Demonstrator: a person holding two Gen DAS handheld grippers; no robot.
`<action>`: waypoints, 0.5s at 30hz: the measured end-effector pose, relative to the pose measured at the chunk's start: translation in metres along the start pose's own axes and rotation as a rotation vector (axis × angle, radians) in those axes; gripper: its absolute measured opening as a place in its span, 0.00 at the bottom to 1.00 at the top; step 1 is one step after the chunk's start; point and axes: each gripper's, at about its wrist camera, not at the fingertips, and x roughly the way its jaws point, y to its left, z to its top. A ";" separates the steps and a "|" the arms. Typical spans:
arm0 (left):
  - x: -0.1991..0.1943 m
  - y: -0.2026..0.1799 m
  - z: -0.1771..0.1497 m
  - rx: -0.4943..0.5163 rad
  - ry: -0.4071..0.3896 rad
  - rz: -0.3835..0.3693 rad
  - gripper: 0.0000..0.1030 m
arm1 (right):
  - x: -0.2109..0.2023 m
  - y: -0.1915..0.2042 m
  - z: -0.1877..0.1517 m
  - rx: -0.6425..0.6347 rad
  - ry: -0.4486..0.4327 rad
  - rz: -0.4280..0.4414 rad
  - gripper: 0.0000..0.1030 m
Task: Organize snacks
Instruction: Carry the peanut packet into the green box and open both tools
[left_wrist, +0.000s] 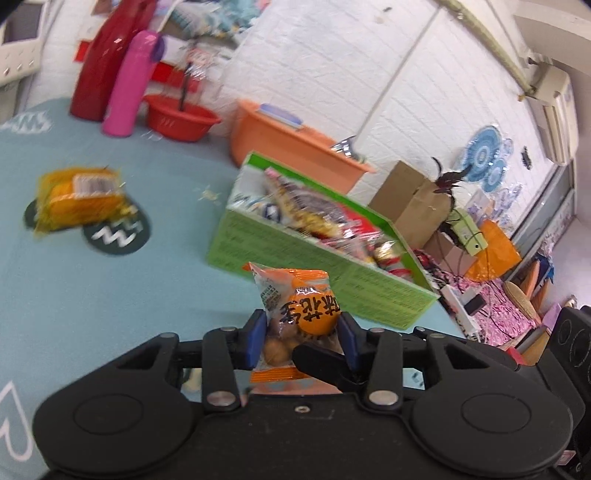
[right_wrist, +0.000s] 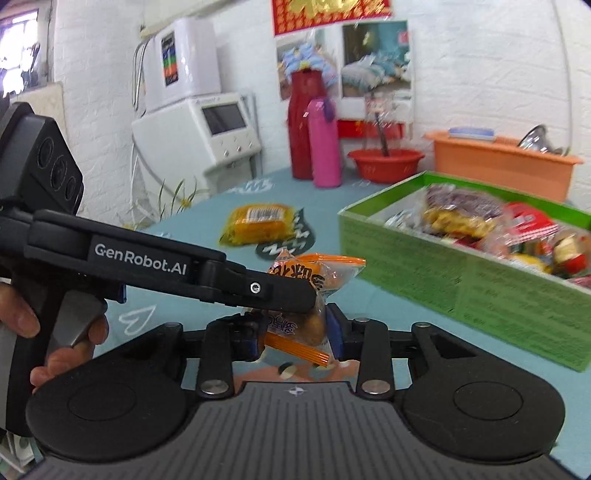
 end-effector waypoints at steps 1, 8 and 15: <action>0.002 -0.006 0.004 0.014 -0.003 -0.009 0.72 | -0.006 -0.003 0.002 0.003 -0.019 -0.014 0.57; 0.036 -0.060 0.031 0.141 0.007 -0.067 0.72 | -0.036 -0.038 0.015 0.050 -0.133 -0.113 0.57; 0.083 -0.094 0.050 0.183 0.016 -0.123 0.72 | -0.050 -0.081 0.024 0.092 -0.191 -0.203 0.57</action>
